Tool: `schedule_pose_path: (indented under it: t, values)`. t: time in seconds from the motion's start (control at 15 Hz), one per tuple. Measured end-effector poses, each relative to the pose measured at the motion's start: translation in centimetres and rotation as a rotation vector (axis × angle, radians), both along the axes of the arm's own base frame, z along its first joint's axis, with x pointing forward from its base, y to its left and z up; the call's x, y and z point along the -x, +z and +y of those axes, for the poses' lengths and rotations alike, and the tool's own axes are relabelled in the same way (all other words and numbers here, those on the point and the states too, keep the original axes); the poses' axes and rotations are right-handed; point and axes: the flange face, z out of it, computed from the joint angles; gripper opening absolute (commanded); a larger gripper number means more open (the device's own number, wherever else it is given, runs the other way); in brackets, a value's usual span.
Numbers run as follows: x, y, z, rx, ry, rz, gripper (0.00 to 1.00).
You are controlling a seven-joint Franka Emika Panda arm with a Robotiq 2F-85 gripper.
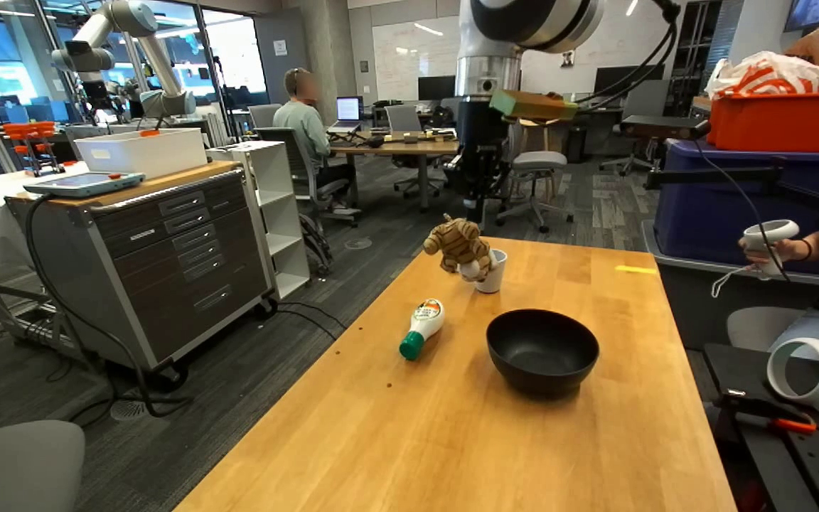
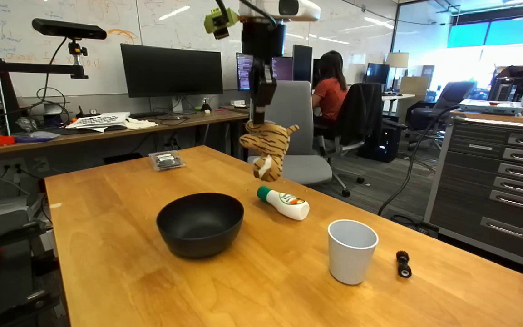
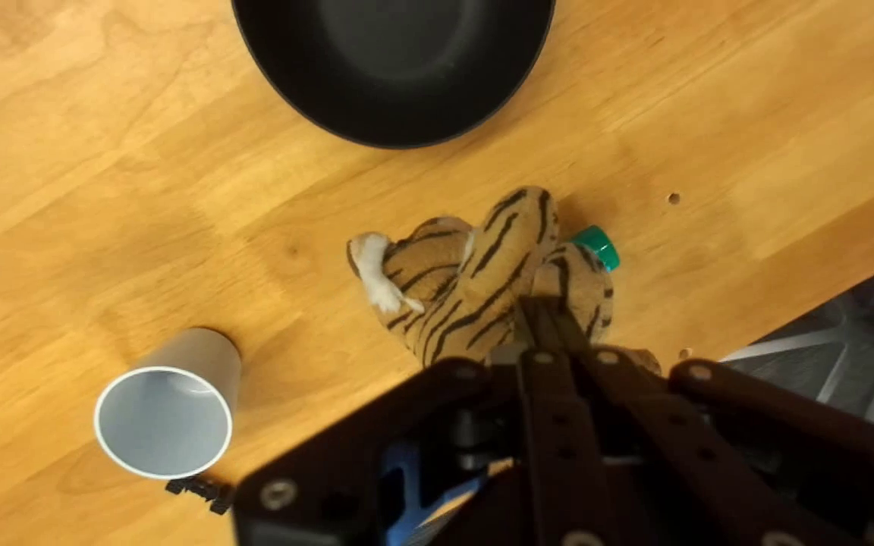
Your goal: Put the tiger toy in the black bowl
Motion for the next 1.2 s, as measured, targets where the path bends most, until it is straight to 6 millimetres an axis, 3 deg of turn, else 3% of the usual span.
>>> schedule_pose_path:
  t: [0.2,0.33,0.73,1.0,1.2]
  values:
    - [3.0,2.7,0.9,-0.043,0.093,0.049,0.00]
    - [5.2,2.8,1.5,-0.072,0.150,0.095,0.00]
    - [10.5,-2.2,2.5,-0.107,0.220,0.291,0.00]
    - [12.4,-4.8,2.8,-0.106,0.233,0.359,0.00]
    - [12.9,-5.5,2.9,-0.111,0.233,0.377,0.00]
